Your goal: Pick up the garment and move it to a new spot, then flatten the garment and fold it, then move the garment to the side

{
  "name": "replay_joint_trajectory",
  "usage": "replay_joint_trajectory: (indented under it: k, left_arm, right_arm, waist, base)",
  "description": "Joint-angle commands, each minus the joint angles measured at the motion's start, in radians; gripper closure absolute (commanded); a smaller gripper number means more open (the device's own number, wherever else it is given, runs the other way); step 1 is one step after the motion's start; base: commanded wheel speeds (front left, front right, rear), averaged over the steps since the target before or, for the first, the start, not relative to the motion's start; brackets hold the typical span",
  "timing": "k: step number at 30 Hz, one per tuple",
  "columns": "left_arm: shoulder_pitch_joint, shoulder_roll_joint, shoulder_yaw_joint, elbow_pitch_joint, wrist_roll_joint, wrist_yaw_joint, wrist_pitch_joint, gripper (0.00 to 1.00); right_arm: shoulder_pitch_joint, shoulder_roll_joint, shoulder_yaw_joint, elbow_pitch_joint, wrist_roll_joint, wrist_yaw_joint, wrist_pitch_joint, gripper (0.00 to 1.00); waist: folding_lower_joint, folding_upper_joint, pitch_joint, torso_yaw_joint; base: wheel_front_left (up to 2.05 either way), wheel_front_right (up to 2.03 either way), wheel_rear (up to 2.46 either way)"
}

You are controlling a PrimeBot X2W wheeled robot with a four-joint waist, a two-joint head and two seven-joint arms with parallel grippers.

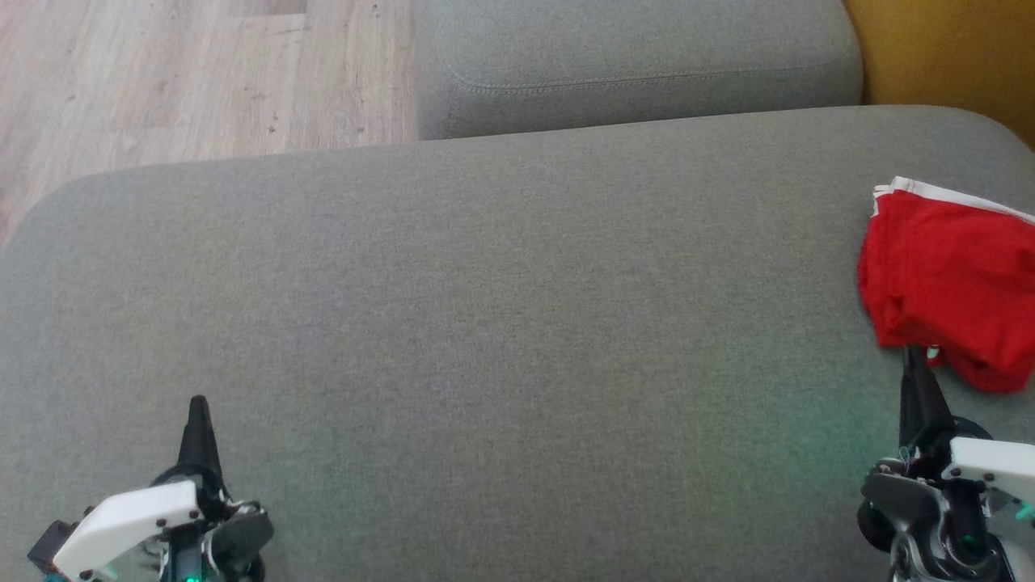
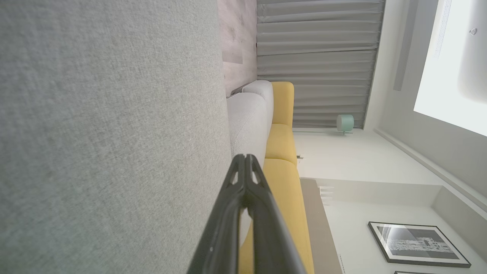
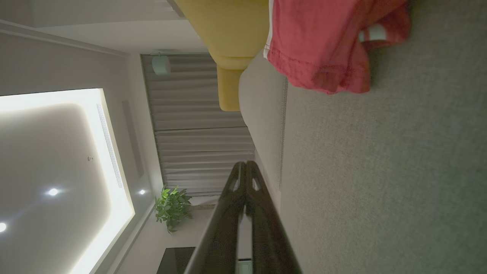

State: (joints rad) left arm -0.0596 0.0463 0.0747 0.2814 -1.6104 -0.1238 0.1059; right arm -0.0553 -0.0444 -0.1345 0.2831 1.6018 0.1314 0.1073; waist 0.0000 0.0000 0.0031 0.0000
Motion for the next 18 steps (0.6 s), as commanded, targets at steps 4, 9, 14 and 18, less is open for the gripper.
replay_joint_trajectory:
  k: [4,9,14,18]
  left_arm:
    - [-0.049,0.004,0.04,-0.036,0.003,-0.007,0.008,1.0]
    - [-0.049,0.004,0.04,-0.036,0.003,-0.007,0.008,1.0]
    - [-0.049,0.004,0.04,-0.036,0.003,-0.007,0.008,1.0]
    - [-0.049,0.004,0.04,-0.036,0.003,-0.007,0.008,1.0]
  right_arm:
    - [-0.053,-0.006,0.021,-0.038,0.007,-0.001,0.006,1.0]
    - [-0.053,-0.006,0.021,-0.038,0.007,-0.001,0.006,1.0]
    - [-0.053,-0.006,0.021,-0.038,0.007,-0.001,0.006,1.0]
    - [-0.053,-0.006,0.021,-0.038,0.007,-0.001,0.006,1.0]
  waist:
    - [0.0,0.0,0.0,0.0]
    - [0.0,0.0,0.0,0.0]
    - [0.0,0.0,0.0,0.0]
    - [0.0,0.0,0.0,0.0]
  base:
    - [0.0,0.0,0.0]
    - [0.0,0.0,0.0]
    - [0.0,0.0,0.0]
    - [0.0,0.0,0.0]
